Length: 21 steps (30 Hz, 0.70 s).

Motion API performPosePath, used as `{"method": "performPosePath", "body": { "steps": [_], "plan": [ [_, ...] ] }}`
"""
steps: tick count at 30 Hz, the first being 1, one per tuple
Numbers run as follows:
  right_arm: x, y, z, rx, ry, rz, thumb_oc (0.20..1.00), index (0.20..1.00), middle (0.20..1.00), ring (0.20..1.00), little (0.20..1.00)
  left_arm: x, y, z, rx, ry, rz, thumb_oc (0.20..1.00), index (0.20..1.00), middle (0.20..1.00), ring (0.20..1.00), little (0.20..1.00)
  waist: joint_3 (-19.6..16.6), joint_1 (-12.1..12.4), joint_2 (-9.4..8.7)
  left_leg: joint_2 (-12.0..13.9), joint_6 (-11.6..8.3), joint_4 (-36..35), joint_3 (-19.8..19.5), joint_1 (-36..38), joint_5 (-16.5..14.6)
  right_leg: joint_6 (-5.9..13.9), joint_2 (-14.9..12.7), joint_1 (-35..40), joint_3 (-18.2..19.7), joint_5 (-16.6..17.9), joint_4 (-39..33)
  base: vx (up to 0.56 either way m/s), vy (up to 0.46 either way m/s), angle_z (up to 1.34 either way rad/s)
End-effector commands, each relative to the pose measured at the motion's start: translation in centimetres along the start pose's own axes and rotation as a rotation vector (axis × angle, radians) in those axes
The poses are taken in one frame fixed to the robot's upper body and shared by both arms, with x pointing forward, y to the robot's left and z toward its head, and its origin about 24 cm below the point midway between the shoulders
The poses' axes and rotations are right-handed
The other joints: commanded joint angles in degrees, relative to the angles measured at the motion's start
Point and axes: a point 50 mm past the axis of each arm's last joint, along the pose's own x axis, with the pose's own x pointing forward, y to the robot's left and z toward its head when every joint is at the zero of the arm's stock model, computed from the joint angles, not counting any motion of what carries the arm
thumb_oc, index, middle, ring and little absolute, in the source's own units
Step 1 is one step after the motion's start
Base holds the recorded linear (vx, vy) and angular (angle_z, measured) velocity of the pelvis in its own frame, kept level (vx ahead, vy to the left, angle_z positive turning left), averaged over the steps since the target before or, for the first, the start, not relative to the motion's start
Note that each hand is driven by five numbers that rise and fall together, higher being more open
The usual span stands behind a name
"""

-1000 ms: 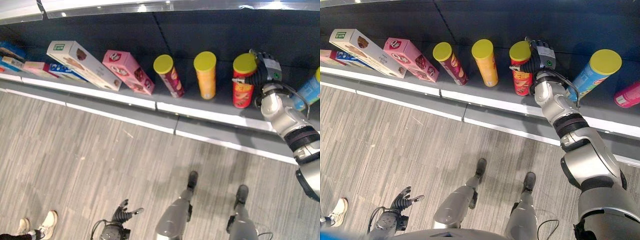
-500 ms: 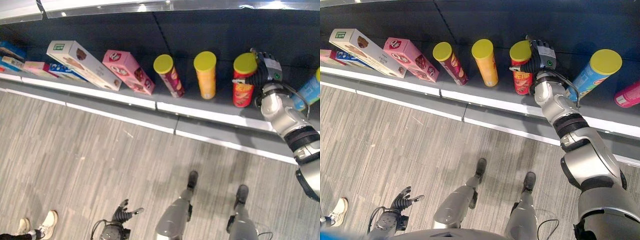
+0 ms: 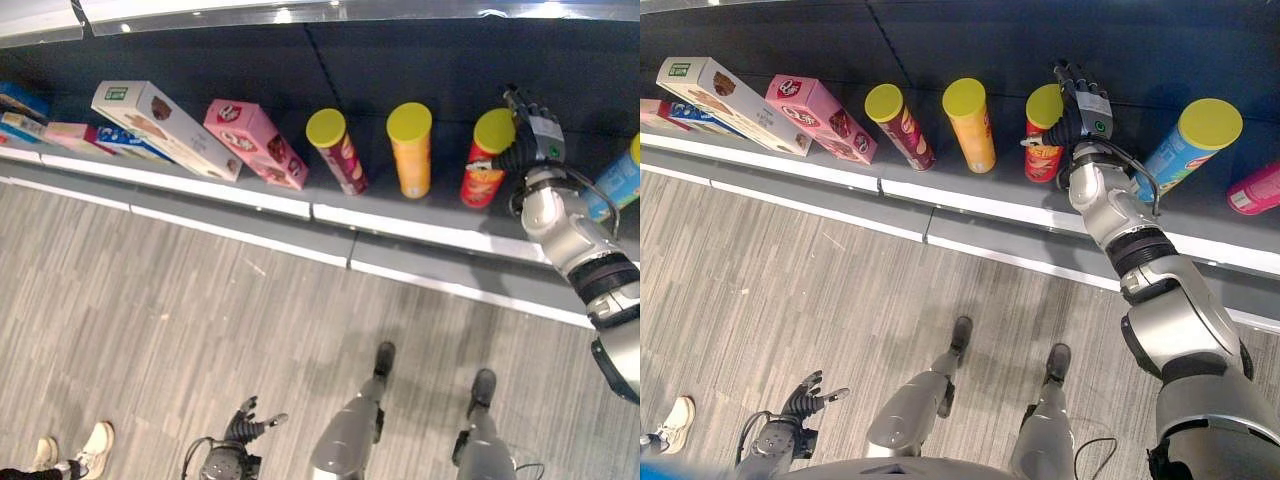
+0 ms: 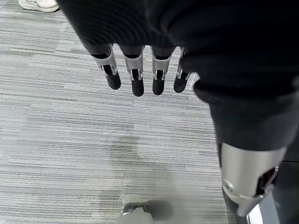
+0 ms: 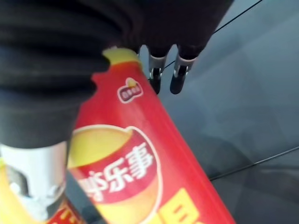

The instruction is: Put the goods on the table back onto the shelves and tidy them up.

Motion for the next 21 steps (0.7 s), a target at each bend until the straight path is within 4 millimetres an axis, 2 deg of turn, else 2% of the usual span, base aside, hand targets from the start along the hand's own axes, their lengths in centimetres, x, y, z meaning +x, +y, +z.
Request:
{"method": "performPosePath", "body": {
  "steps": [1,7,8,9,12,15,16,21],
  "plan": [
    [0.2,-1.5,2.0,0.047,-0.099,-0.111,1.0,1.0,1.0,1.0,1.0,0.5,1.2,0.6,0.05,0.006,0.038,1.0,1.0,1.0,1.0,1.0,-2.54,0.02,-3.41,0.43,-1.83,0.3,0.86,0.76,-4.53,3.65,-3.54,-1.05,3.28,-3.0,1.88,0.0,0.0,0.0],
    [-1.4,-2.8,3.8,0.104,-0.22,-0.192,1.0,1.0,1.0,1.0,1.0,0.3,1.6,-0.2,0.043,0.044,0.056,1.0,1.0,1.0,1.0,1.0,-3.43,-1.46,-5.0,1.06,-1.62,0.48,1.51,1.77,-5.44,3.61,-3.31,-0.3,3.56,-3.18,1.68,0.0,0.0,0.0],
    [-2.5,-3.3,4.6,0.136,-0.27,-0.215,1.0,1.0,1.0,1.0,1.0,0.2,1.8,-0.7,0.043,0.066,0.067,1.0,1.0,1.0,1.0,1.0,-3.86,-2.24,-5.85,1.43,-1.6,0.56,1.98,2.39,-5.87,3.61,-3.14,0.15,3.8,-3.27,1.59,0.0,0.0,0.0],
    [-2.6,-3.3,4.5,0.137,-0.268,-0.214,1.0,1.0,1.0,1.0,1.0,0.2,1.9,-0.7,0.045,0.067,0.067,1.0,1.0,1.0,1.0,1.0,-3.88,-2.17,-5.91,1.43,-1.6,0.56,1.99,2.45,-5.88,3.61,-3.14,0.21,3.8,-3.28,1.57,0.0,0.0,0.0],
    [-4.9,-2.9,4.9,0.21,-0.3,-0.198,1.0,1.0,1.0,1.0,1.0,-0.3,2.3,-1.9,0.043,0.117,0.083,1.0,1.0,1.0,1.0,1.0,-4.8,-3.37,-7.42,2.16,-1.51,0.64,2.98,3.82,-6.67,3.52,-2.82,1.12,4.22,-3.42,1.26,0.03,0.007,-0.04],
    [-7.3,-1.4,4.3,0.279,-0.277,-0.105,1.0,1.0,1.0,1.0,1.0,-0.7,2.8,-2.8,0.047,0.156,0.099,1.0,1.0,1.0,1.0,1.0,-5.9,-4.71,-9.15,2.83,-1.52,0.72,4.04,5.37,-7.36,3.41,-2.38,2.07,4.76,-3.57,1.06,0.04,0.012,-0.14],
    [-9.0,-0.7,3.8,0.312,-0.262,-0.037,1.0,1.0,1.0,1.0,1.0,-1.0,3.2,-3.4,0.046,0.178,0.114,1.0,1.0,1.0,1.0,1.0,-6.63,-5.57,-10.19,3.4,-1.63,0.73,4.8,6.45,-7.76,3.37,-2.06,2.61,5.02,-3.71,0.89,0.04,0.011,-0.25],
    [-12.5,-0.1,2.8,0.374,-0.228,0.062,1.0,1.0,1.0,1.0,1.0,-1.5,3.7,-4.3,0.044,0.205,0.135,1.0,1.0,1.0,1.0,1.0,-7.95,-7.66,-12.1,4.63,-2.05,0.7,6.13,8.15,-8.29,3.23,-0.77,3.19,6.22,-3.95,0.69,0.0,0.007,-0.19]
  ]
}}
